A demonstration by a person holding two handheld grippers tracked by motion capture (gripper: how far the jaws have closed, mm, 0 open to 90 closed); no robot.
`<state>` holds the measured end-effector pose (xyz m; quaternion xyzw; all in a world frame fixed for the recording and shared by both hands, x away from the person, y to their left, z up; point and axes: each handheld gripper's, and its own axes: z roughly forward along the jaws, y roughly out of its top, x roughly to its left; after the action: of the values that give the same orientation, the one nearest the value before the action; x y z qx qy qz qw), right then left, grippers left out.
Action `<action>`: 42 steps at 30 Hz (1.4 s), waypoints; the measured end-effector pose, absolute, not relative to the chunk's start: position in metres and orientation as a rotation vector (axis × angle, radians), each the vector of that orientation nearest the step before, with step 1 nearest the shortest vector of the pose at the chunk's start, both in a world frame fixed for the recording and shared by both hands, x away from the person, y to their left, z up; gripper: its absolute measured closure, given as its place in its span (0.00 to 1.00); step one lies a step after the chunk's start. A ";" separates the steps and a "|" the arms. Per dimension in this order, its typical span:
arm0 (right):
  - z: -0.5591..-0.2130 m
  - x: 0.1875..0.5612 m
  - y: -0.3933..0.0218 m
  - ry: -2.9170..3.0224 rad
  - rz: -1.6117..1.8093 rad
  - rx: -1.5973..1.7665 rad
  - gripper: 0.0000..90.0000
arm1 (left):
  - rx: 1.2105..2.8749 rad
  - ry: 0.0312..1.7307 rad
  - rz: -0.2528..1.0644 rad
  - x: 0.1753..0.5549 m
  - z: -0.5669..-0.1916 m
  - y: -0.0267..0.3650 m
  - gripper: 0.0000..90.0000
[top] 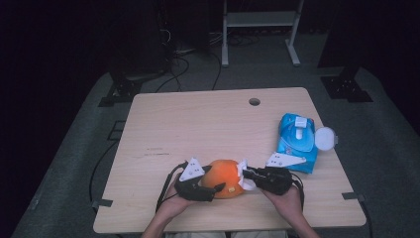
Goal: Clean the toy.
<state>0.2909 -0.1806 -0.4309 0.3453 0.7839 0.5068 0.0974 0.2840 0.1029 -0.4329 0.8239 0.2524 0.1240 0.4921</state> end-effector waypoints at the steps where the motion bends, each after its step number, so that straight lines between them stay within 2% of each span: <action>1: -0.434 0.293 -0.184 2.324 1.485 1.055 0.89 | 1.999 0.610 0.301 0.283 -0.433 0.102 0.29; 3: -0.436 0.295 -0.187 2.321 1.526 1.095 0.89 | 2.007 0.609 0.310 0.283 -0.432 0.100 0.29; 9: -0.417 0.280 -0.169 2.329 1.574 0.924 0.88 | 2.003 0.637 0.301 0.287 -0.433 0.104 0.29; 16: -0.435 0.285 -0.183 2.342 1.536 1.049 0.88 | 1.946 0.707 0.240 0.296 -0.436 0.117 0.28; 20: -0.425 0.276 -0.174 2.356 1.612 0.947 0.88 | 1.936 0.725 0.240 0.296 -0.436 0.115 0.28; 23: -0.420 0.271 -0.165 2.369 1.567 0.861 0.88 | 1.948 0.715 0.254 0.295 -0.434 0.112 0.28; 30: -0.431 0.286 -0.186 2.323 1.528 1.021 0.88 | 1.966 0.671 0.282 0.287 -0.431 0.101 0.28; 34: -0.416 0.281 -0.177 2.302 1.584 0.936 0.88 | 2.009 0.593 0.306 0.280 -0.431 0.087 0.27; 38: -0.422 0.282 -0.176 2.327 1.524 0.915 0.88 | 1.980 0.579 0.260 0.280 -0.426 0.092 0.22; 42: -0.424 0.283 -0.182 2.327 1.509 0.933 0.89 | 1.920 0.712 0.234 0.289 -0.427 0.103 0.16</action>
<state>0.2827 -0.1820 -0.4241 0.3169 0.7906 0.5128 0.1075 0.2893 0.1025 -0.4274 0.7988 0.2961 0.0975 0.5146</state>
